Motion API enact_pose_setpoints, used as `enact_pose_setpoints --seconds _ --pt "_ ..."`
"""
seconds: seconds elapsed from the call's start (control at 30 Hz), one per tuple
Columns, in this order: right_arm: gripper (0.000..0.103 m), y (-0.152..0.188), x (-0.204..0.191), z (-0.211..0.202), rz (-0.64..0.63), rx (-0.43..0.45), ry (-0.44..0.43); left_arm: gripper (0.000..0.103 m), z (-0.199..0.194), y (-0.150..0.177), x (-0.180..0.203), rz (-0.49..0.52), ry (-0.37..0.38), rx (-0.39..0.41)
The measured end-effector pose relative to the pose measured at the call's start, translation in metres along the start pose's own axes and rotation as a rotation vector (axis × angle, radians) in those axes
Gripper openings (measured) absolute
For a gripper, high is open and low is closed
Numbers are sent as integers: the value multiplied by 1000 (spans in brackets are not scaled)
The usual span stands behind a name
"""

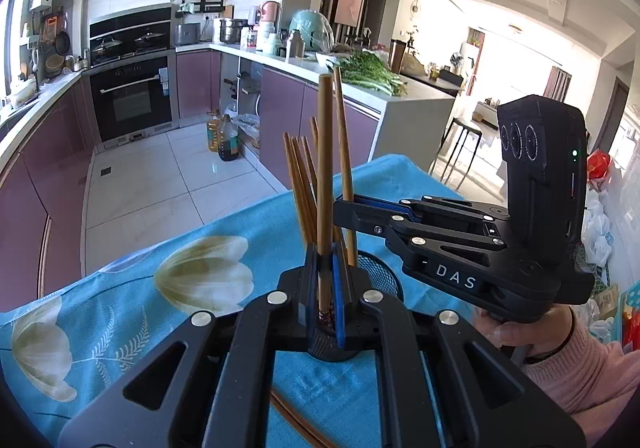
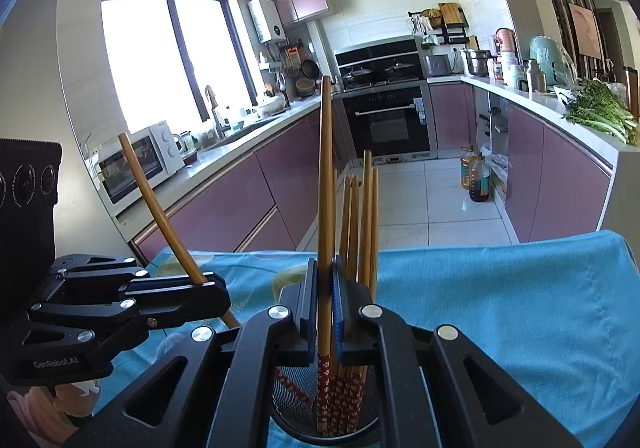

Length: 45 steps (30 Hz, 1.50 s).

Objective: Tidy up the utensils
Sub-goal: 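Lower the left tool's chopstick into the mesh cup while the right tool lowers its chopstick in, then open both tools and move them back over the two chopsticks on the cloth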

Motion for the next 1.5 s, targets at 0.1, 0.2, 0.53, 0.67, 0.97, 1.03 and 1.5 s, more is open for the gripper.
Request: enact_pose_setpoints --seconds 0.1,0.2,0.53,0.67,0.97,1.03,1.5 --pt "6 6 3 3 6 -20 5 7 6 3 -2 3 10 -27" --pt "6 12 7 7 16 -37 10 7 16 4 -3 4 14 -57" --pt "8 18 14 5 34 -44 25 32 38 12 -12 -28 21 -98" --pt "12 18 11 -6 25 -24 23 32 28 12 -16 -42 6 -55" --pt "46 27 -47 -40 -151 -25 -99 55 -27 29 -47 -100 -145 99" --pt "46 38 -57 -38 -188 -61 -116 59 -33 41 -54 -111 -172 97" --pt "46 140 -56 26 -97 -348 -116 88 -25 137 -101 -226 -345 -32"
Point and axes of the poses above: each gripper's, at about its wrist camera, not at the fingertips, and z roughly the way its jaws point, x to its right, y to its underside, the point moved 8 cm from there along z, roughly the way its jaws point, and after that the axes turned 4 degrees about -y, right-handed, at the moved point
